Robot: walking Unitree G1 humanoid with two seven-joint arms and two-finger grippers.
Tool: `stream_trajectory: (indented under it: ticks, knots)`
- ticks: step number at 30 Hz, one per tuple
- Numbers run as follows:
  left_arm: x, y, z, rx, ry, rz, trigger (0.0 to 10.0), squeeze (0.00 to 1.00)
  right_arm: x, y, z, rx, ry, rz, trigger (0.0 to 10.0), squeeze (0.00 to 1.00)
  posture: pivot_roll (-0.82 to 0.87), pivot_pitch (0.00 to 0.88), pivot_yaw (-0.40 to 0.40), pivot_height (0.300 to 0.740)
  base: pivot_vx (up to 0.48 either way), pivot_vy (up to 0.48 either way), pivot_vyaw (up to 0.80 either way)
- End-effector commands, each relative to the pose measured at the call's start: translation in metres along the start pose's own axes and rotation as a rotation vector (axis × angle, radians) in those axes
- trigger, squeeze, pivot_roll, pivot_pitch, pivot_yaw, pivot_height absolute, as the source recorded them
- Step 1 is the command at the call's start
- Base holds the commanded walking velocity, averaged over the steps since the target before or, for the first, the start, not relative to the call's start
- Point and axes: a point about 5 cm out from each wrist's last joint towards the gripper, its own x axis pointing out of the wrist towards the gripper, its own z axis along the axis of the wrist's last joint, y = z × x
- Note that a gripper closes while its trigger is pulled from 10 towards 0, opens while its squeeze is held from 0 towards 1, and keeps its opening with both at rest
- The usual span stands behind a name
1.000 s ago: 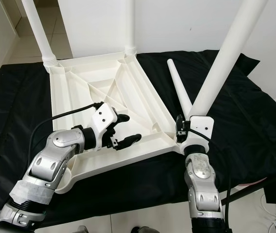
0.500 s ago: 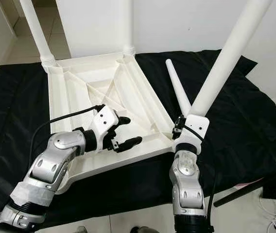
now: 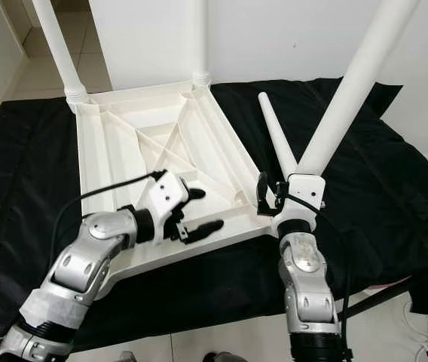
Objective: Building children table
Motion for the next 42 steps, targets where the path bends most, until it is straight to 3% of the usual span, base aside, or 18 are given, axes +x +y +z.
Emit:
stream_trajectory:
  ticks: [1, 3, 12, 27, 33, 34, 35, 36, 39, 40, 42]
  knots:
    - [0.0, 0.003, 0.001, 0.011, 0.0, 0.075, 10.0, 0.0, -0.001, 0.008, 0.0, 0.008, 0.001, 0.102, 10.0, 0.0, -0.03, 0.018, -0.016, 0.74, 0.0, 0.0, 0.0]
    - [0.0, 0.003, 0.001, 0.011, 0.0, 0.075, 10.0, 0.0, -0.001, 0.008, 0.0, 0.008, 0.001, 0.102, 10.0, 0.0, -0.03, 0.018, -0.016, 0.74, 0.0, 0.0, 0.0]
    - [0.0, 0.0, 0.003, 0.007, -0.005, 0.066, 10.0, 0.0, -0.016, -0.004, -0.012, -0.004, 0.062, 0.362, 10.0, 0.0, -0.03, 0.034, -0.012, 0.74, 0.0, 0.0, 0.0]
    - [-0.003, -0.003, 0.004, 0.002, -0.001, 0.027, 10.0, 0.0, -0.029, -0.018, -0.022, -0.011, 0.128, 0.546, 10.0, 0.0, -0.03, 0.059, 0.0, 0.74, 0.0, 0.0, 0.0]
    - [-0.004, -0.003, 0.004, -0.004, 0.004, 0.018, 10.0, 0.0, -0.029, -0.025, -0.023, -0.021, 0.137, 0.563, 10.0, 0.0, -0.03, 0.065, -0.001, 0.74, 0.0, 0.0, 0.0]
    - [-0.004, -0.003, 0.004, -0.004, 0.004, 0.016, 10.0, 0.0, -0.028, -0.027, -0.023, -0.02, 0.134, 0.564, 7.5, 0.0, -0.03, 0.065, -0.002, 0.74, 0.0, 0.0, 0.0]
    - [-0.004, -0.003, 0.004, -0.003, 0.004, 0.016, 10.0, 0.0, -0.028, -0.027, -0.023, -0.018, 0.132, 0.567, 7.5, 0.0, -0.03, 0.065, -0.003, 0.74, 0.0, 0.0, 0.0]
    - [-0.003, -0.003, 0.004, -0.003, 0.003, 0.016, 10.0, 0.0, -0.027, -0.028, -0.023, -0.025, 0.129, 0.573, 3.3, 0.0, -0.03, 0.064, -0.005, 0.74, 0.0, 0.0, 0.0]
    - [-0.003, -0.003, 0.004, -0.004, 0.003, 0.017, 10.0, 0.0, -0.027, -0.028, -0.022, -0.034, 0.126, 0.583, 3.3, 0.0, -0.03, 0.064, -0.005, 0.74, 0.0, 0.0, 0.0]
    - [-0.003, -0.003, 0.005, -0.004, 0.002, 0.019, 10.0, 0.0, -0.027, -0.029, -0.022, -0.036, 0.125, 0.58, 0.0, 0.0, -0.04, 0.06, -0.009, 0.74, 0.0, 0.0, 0.0]
    - [-0.002, -0.003, 0.005, -0.004, 0.001, 0.02, 10.0, 0.0, -0.026, -0.029, -0.022, -0.039, 0.125, 0.576, 0.0, 0.0, -0.04, 0.059, -0.012, 0.74, 0.0, 0.0, 0.0]
